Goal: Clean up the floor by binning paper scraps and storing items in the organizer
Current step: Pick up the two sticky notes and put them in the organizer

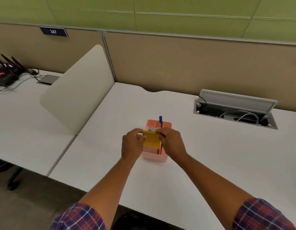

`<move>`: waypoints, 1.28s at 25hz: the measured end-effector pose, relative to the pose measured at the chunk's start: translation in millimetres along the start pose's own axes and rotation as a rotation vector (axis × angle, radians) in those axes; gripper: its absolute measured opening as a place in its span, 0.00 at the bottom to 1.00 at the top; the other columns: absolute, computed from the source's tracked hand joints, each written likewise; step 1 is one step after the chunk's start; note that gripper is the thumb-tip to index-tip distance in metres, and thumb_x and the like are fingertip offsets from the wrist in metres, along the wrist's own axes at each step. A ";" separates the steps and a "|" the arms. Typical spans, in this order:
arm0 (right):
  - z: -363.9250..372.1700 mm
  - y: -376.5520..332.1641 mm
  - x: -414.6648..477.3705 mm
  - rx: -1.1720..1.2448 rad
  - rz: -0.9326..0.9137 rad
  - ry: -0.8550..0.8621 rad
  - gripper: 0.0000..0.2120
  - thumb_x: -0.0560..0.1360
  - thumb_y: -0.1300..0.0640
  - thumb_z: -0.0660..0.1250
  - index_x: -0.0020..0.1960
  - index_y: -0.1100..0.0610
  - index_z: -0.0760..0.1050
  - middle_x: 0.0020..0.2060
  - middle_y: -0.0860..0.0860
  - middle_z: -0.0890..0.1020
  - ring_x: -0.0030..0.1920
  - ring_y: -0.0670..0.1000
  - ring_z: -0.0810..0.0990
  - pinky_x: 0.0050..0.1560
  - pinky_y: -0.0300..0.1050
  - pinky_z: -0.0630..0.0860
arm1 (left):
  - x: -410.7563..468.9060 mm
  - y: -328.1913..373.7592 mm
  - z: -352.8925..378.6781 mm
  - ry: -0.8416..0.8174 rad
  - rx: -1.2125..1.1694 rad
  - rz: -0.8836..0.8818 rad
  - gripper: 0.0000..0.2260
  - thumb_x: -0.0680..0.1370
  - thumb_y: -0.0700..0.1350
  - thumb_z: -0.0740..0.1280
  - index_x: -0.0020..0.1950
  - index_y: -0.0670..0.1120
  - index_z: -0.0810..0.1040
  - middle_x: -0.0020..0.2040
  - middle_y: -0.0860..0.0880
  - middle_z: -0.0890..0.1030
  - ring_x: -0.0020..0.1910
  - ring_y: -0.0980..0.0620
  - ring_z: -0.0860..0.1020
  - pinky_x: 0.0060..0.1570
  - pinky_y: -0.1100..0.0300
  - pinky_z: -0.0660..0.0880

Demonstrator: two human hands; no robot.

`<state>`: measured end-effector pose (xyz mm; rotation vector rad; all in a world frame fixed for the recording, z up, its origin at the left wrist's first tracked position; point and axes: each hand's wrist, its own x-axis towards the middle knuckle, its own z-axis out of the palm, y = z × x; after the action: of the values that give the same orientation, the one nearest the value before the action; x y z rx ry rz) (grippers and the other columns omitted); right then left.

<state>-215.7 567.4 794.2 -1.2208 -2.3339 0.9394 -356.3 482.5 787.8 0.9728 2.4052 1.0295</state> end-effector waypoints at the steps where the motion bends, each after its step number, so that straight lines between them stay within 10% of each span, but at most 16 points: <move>1: 4.4 4.8 6.7 -0.005 0.012 -0.028 0.14 0.84 0.57 0.62 0.66 0.56 0.80 0.62 0.55 0.84 0.60 0.56 0.82 0.61 0.39 0.73 | 8.1 -3.7 5.1 -0.016 0.024 -0.002 0.11 0.80 0.45 0.72 0.61 0.44 0.83 0.52 0.45 0.87 0.48 0.47 0.85 0.43 0.65 0.76; 21: 70.5 55.0 11.6 -0.447 0.034 -0.325 0.21 0.79 0.42 0.66 0.69 0.48 0.76 0.65 0.50 0.81 0.61 0.55 0.82 0.67 0.53 0.77 | 30.9 -59.0 42.2 -0.305 0.342 -0.071 0.13 0.81 0.50 0.69 0.61 0.45 0.85 0.56 0.45 0.87 0.51 0.46 0.85 0.56 0.59 0.80; 32: 60.5 73.3 -38.3 -0.439 0.001 -0.072 0.23 0.82 0.46 0.64 0.74 0.52 0.70 0.72 0.52 0.75 0.68 0.55 0.76 0.69 0.55 0.73 | -13.9 -58.1 22.4 -0.284 0.568 0.098 0.22 0.83 0.56 0.64 0.75 0.51 0.72 0.73 0.49 0.76 0.72 0.49 0.74 0.70 0.54 0.73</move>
<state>-184.6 542.1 699.9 -1.3615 -2.6887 0.4858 -360.7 454.7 730.5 1.3234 2.4588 0.1934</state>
